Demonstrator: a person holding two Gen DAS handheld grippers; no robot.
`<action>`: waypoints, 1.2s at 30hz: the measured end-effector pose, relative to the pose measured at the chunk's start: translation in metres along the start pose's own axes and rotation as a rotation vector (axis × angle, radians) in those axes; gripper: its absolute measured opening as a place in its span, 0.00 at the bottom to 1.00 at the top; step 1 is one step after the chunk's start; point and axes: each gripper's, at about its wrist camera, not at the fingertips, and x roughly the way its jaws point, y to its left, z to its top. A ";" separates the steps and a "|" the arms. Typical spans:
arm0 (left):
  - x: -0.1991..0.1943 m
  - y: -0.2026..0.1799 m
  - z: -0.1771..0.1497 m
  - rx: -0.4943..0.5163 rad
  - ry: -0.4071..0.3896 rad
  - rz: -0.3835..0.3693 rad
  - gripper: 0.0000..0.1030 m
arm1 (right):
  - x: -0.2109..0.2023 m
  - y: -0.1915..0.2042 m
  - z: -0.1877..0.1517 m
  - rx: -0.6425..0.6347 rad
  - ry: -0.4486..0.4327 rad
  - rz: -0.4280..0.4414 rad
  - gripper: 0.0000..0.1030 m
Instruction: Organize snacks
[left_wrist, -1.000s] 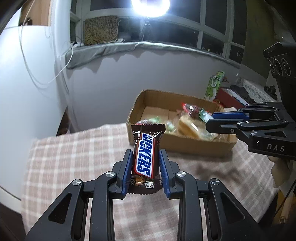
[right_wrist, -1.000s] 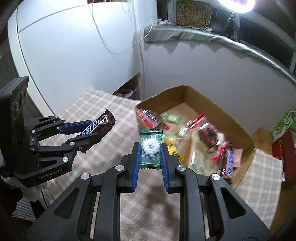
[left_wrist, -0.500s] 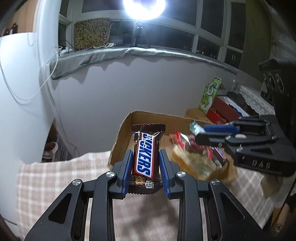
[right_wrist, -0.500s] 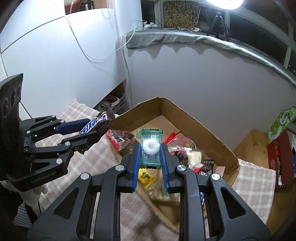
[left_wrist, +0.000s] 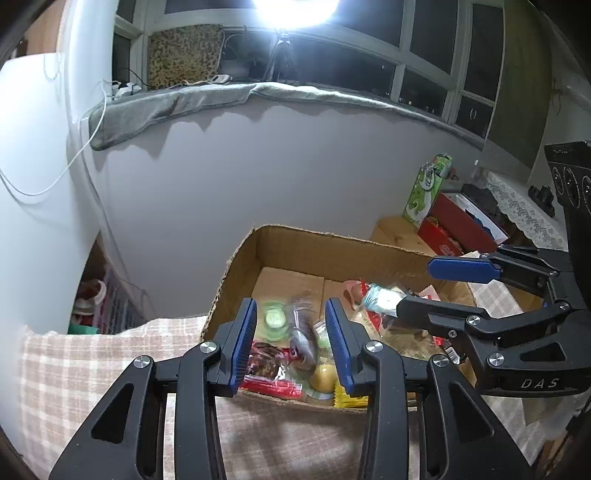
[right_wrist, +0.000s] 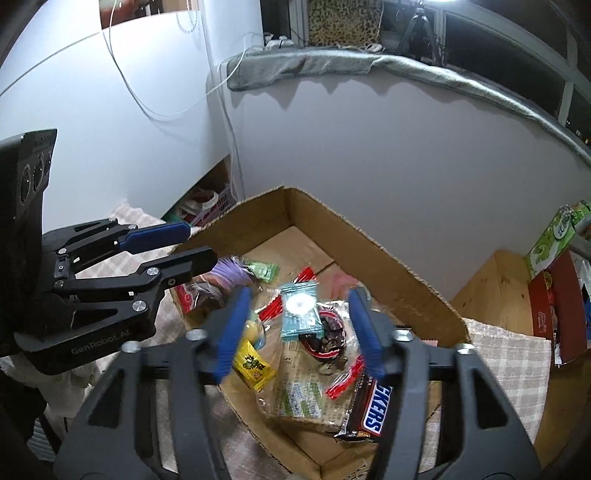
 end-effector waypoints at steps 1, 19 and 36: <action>-0.001 0.000 0.001 0.003 -0.002 0.003 0.36 | -0.001 -0.001 0.000 0.004 0.000 0.005 0.58; -0.044 -0.013 -0.002 0.023 -0.058 0.013 0.36 | -0.039 0.010 -0.010 0.003 -0.033 -0.006 0.58; -0.110 -0.029 -0.042 0.007 -0.137 0.033 0.56 | -0.091 0.038 -0.049 -0.003 -0.096 0.004 0.58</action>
